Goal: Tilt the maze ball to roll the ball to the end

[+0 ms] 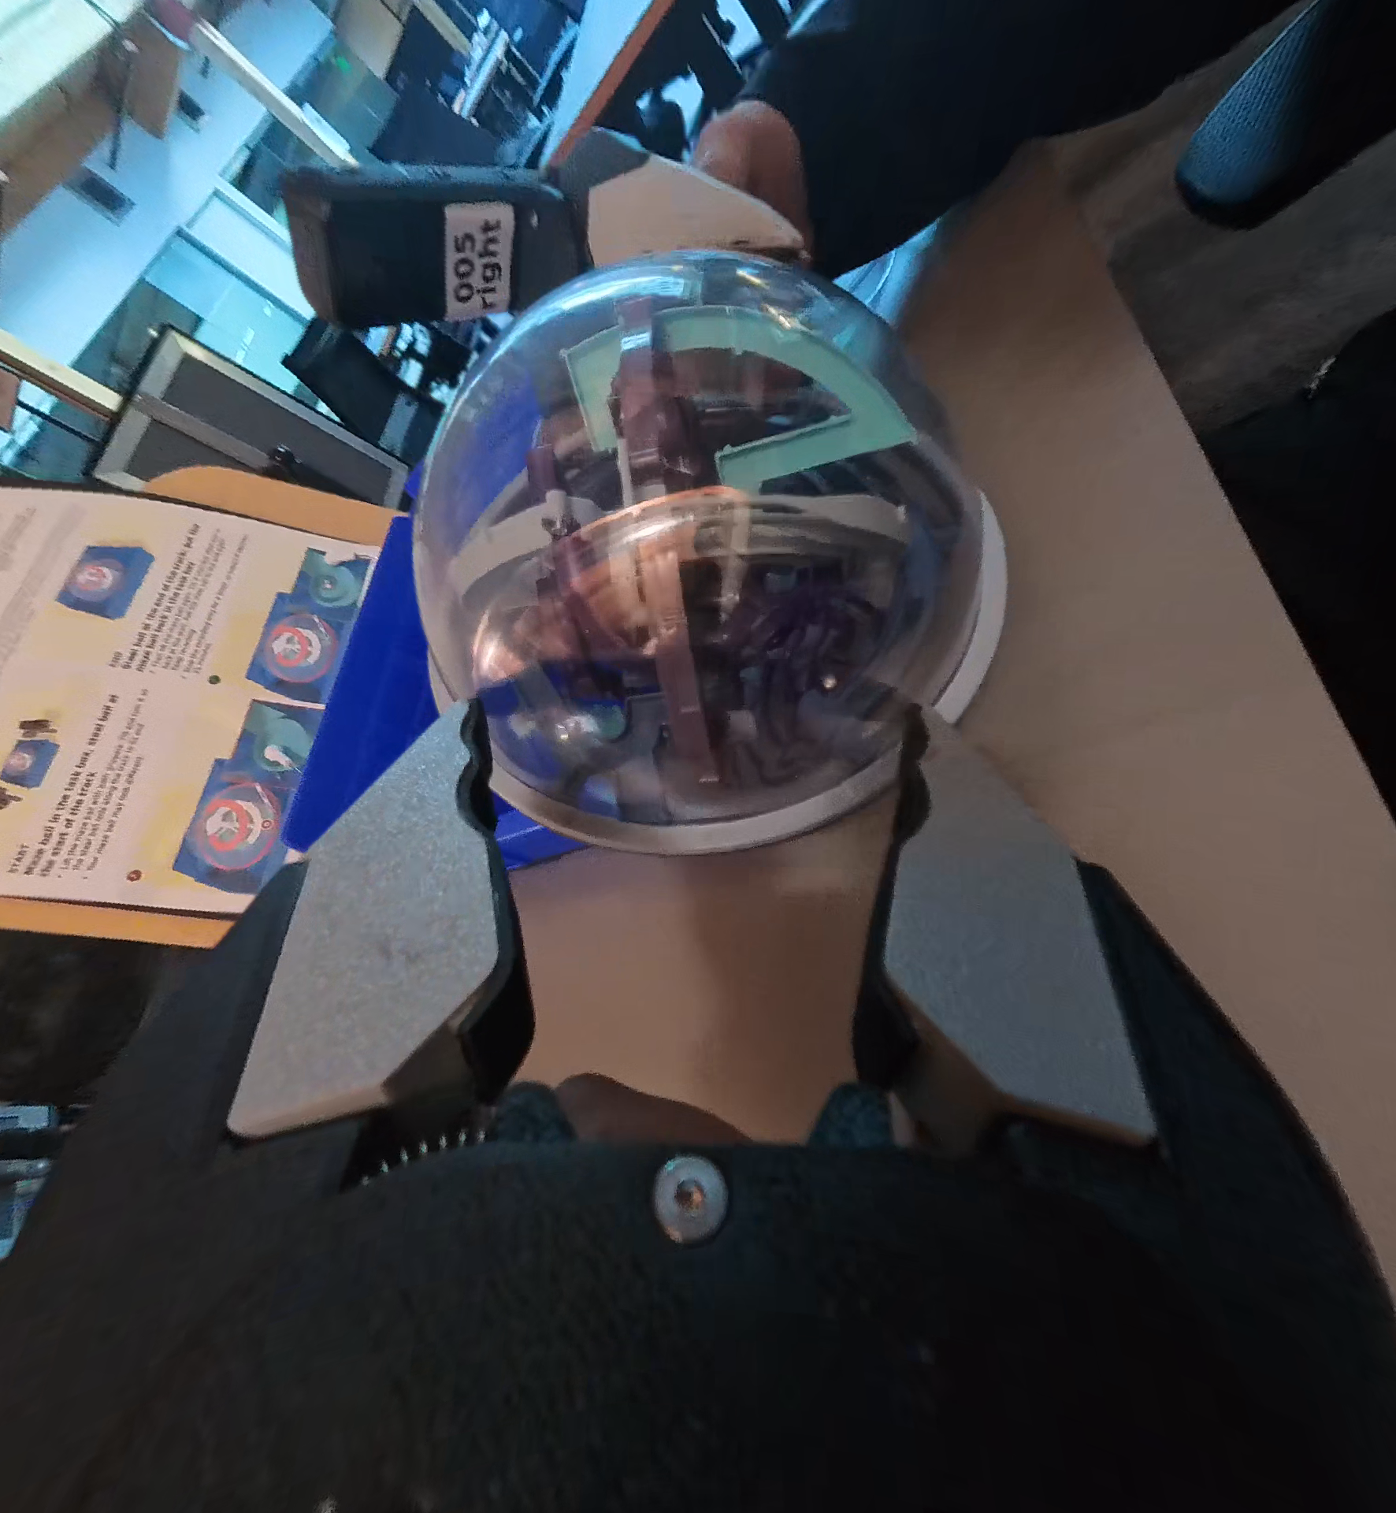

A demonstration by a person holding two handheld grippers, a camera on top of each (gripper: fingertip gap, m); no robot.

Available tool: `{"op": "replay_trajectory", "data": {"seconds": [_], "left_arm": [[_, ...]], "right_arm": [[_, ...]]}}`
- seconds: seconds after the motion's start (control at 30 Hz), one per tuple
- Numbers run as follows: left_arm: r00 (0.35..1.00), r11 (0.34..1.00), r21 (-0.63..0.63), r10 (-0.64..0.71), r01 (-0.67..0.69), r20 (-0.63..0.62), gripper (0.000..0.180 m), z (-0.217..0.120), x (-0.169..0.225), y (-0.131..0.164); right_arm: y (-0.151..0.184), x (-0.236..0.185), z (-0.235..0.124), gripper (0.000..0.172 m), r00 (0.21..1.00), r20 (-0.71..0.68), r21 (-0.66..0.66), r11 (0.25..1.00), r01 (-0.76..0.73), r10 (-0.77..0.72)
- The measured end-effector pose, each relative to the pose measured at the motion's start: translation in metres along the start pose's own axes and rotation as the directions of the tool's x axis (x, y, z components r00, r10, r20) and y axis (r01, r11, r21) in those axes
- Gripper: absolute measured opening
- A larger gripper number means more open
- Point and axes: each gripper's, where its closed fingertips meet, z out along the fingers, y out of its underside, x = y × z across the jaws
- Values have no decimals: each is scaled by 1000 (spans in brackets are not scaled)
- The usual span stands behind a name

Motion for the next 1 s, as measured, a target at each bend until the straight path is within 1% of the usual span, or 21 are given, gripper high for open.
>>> {"op": "replay_trajectory", "data": {"seconds": [0.13,0.23,0.5,0.63,0.73,0.77,0.8,0.83,1.0], "left_arm": [[998,999,-40,-22,20,-56,104,7,-1,-5],[996,998,-59,-3,-2,-84,105,10,-3,-7],[993,995,-94,0,-11,-118,104,18,-6,-11],[991,992,-127,-13,-3,-131,106,22,-10,-8],[990,989,-149,-15,-6,-140,106,26,-11,-4],[989,988,-156,-21,-2,-145,106,27,-12,-3],[988,987,-159,-27,3,-151,106,28,-12,-4],[987,987,-160,-36,10,-159,106,28,-12,-4],[981,987,-160,-57,27,-185,107,30,-12,-8]], "right_arm": [[0,0,1,156,995,-51,-16,996,87,-87],[1,0,-3,156,985,-88,-37,988,149,-151],[-6,1,-21,149,935,-198,-49,955,292,-296],[-12,0,-27,142,913,-236,-48,942,332,-333],[-17,-1,-30,141,891,-264,-54,928,369,-369],[-18,-2,-31,141,882,-275,-57,922,383,-383],[-19,-2,-31,145,872,-289,-63,917,394,-395],[-22,1,-32,157,855,-323,-71,911,405,-406],[-24,0,-33,157,819,-357,-96,890,446,-449]]}}
